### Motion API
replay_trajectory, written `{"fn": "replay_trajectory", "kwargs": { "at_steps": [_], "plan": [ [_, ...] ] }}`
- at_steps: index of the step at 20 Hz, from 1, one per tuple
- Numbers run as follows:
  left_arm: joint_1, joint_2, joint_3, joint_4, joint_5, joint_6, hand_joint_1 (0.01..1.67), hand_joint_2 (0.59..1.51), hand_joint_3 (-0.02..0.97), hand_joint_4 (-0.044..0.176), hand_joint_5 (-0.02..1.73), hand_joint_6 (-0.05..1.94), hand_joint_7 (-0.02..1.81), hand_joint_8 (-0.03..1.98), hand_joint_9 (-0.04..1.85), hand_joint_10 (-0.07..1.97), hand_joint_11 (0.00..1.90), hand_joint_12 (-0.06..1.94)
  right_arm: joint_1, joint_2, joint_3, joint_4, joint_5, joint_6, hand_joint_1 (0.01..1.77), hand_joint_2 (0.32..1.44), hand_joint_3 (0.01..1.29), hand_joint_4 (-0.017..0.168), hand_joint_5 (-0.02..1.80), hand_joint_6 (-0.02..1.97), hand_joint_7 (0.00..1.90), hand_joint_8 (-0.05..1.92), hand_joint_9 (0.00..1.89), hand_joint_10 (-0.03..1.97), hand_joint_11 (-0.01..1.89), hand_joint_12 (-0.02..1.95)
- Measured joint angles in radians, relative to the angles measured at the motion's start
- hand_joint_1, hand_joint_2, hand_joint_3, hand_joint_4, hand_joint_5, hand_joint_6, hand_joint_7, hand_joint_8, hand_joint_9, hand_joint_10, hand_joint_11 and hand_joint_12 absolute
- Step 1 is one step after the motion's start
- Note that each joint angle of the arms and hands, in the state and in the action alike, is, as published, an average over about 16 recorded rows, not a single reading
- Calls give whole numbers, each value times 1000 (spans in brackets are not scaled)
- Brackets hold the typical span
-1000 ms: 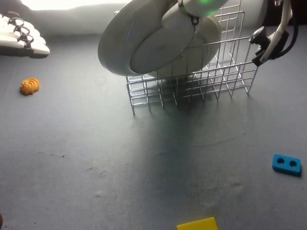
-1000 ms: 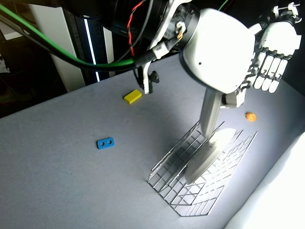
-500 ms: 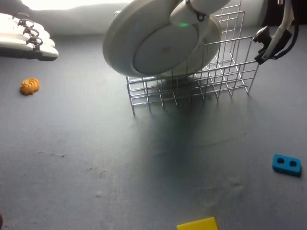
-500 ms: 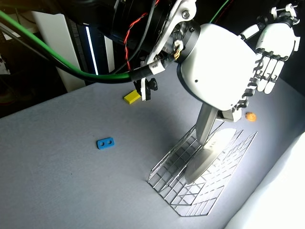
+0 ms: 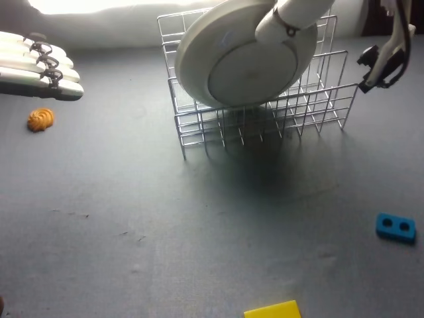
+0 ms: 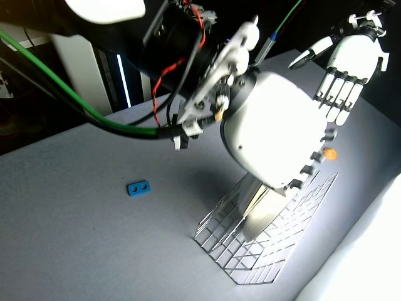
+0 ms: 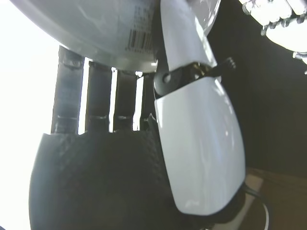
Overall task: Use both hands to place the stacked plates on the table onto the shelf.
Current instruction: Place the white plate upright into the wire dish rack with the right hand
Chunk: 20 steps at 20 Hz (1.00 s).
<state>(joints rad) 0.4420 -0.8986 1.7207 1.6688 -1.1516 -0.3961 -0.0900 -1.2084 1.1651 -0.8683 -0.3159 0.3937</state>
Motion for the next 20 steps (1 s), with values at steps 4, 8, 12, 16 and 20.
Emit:
{"fn": "replay_trajectory", "kwargs": {
  "at_steps": [4, 8, 12, 16, 20],
  "plan": [
    [-2, -3, -2, -3, -3, 7, 24, 1015, 20, 0, 22, 5, 18, 12, 17, -56, 20, 15, -35, -26, 35, -23, 15, -2, 1348, 1052, 13, -6, 856, 1081, 911, 933, 869, 1282, 723, 1203],
    [-5, -6, -3, -3, -5, 8, 24, 1016, 20, 0, 22, 5, 17, 12, 17, -56, 20, 15, -68, -47, 59, -52, 34, -5, 1330, 1070, 13, -5, 828, 1121, 902, 962, 848, 1164, 690, 1199],
    [-4, -9, -5, -3, -4, 10, 24, 1016, 20, 0, 21, 5, 17, 11, 16, -56, 20, 16, -92, -55, 70, -78, 52, -4, 1278, 1097, 14, -1, 800, 1101, 900, 755, 854, 874, 639, 1184],
    [-3, -10, -7, -3, -3, 13, 24, 1016, 20, 0, 21, 5, 18, 11, 16, -56, 21, 16, -99, -49, 69, -94, 60, -4, 1199, 1102, 13, 3, 781, 844, 895, 532, 862, 567, 579, 1134],
    [-1, -10, -8, -3, -2, 17, 24, 1015, 21, 0, 21, 5, 18, 11, 16, -56, 21, 16, -80, -29, 49, -102, 63, -5, 1103, 1104, 14, 6, 764, 572, 877, 296, 861, 248, 510, 1090]
  ]
}}
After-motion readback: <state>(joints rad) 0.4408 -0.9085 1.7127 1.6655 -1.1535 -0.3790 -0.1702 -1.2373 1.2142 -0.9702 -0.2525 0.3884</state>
